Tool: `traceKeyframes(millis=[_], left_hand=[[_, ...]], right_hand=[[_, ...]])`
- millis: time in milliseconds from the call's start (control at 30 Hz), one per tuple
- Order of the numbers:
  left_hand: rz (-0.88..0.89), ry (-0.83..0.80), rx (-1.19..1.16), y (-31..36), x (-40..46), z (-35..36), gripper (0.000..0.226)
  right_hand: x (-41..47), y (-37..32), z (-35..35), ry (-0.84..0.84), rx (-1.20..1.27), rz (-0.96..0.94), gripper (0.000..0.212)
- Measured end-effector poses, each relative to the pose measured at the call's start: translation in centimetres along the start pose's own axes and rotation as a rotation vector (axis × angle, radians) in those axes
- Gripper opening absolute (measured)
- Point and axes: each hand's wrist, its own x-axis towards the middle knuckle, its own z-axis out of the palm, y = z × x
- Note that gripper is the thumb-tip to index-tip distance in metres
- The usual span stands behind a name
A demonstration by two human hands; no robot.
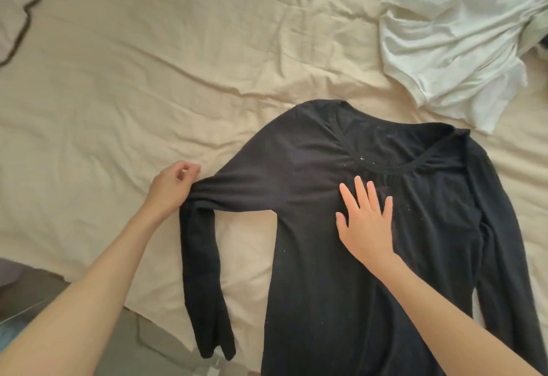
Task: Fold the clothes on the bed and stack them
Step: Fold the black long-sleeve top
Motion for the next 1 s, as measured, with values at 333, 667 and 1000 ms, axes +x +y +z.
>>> traceKeyframes(millis=[333,667,1000], left_hand=[[-0.308,-0.111,-0.243,-5.1,-12.7,3.5,0.024],[0.408,0.269,0.332,-4.0,-16.5,-2.8,0.031],[-0.001,-0.006,-0.017,-5.3,-10.1,-0.8,0.033]], right_hand=[[-6.4,-12.8,0.5,-0.006,0.668,-0.069,0.023],[-2.6,-19.8,-4.4,-0.748,2.09,0.75,0.066],[-2.3,-20.2,-1.5,-0.623,1.778,0.907,0.016]])
